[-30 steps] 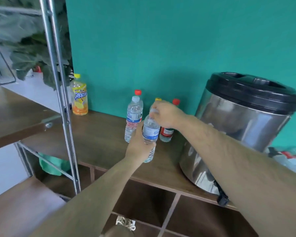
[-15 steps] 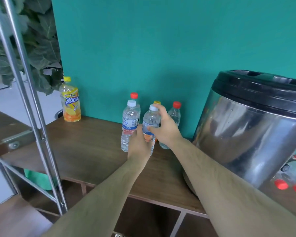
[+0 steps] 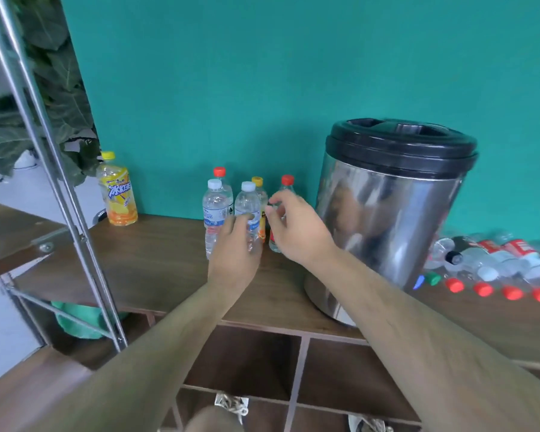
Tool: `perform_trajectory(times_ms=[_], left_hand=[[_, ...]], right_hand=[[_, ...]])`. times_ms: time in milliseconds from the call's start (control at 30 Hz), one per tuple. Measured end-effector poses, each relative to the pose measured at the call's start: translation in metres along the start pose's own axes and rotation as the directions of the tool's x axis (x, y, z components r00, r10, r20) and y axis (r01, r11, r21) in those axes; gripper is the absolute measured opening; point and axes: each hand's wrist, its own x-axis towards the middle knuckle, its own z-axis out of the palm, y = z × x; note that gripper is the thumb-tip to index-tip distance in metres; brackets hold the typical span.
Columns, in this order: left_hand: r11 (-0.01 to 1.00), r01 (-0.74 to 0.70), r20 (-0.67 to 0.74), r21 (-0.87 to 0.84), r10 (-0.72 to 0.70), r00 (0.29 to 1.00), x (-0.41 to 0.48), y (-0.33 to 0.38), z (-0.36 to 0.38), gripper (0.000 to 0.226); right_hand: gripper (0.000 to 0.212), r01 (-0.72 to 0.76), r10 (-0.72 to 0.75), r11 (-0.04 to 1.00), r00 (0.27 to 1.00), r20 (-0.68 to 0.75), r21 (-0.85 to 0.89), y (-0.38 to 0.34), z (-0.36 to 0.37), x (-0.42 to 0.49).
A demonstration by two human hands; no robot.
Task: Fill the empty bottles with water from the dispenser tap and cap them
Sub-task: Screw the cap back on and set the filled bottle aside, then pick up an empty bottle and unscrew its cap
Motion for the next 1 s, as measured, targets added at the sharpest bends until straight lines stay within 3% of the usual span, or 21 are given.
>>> perform_trajectory(times_ms=[133, 300, 533, 733, 1000], left_hand=[[0.97, -0.242, 0.022, -0.016, 0.243, 0.97, -0.04, 0.062, -0.01, 0.046], [0.908, -0.415, 0.137, -0.057, 0.418, 0.898, -0.077, 0.141, 0.017, 0.047], [0.831, -0.523, 0.275, -0.191, 0.557, 0.784, -0.106, 0.235, 0.111, 0.051], [0.848, -0.515, 0.448, -0.126, 0.512, 0.733, -0.082, 0.273, 0.195, 0.057], [0.842, -0.537, 0.594, 0.055, 0.405, 0.695, -0.028, 0.268, 0.273, 0.064]], right_hand=[[0.016, 0.014, -0.011, 0.999, 0.995, -0.101, 0.031, 0.001, -0.055, -0.077], [0.018, -0.137, 0.138, 0.99, 0.973, -0.187, 0.021, 0.042, -0.118, -0.159], [0.019, -0.375, 0.358, 0.927, 0.889, -0.285, -0.005, 0.125, -0.19, -0.228], [0.029, -0.5, 0.459, 0.861, 0.843, -0.279, -0.093, 0.195, -0.222, -0.22], [0.053, -0.697, 0.666, 0.691, 0.716, -0.208, -0.189, 0.296, -0.217, -0.16]])
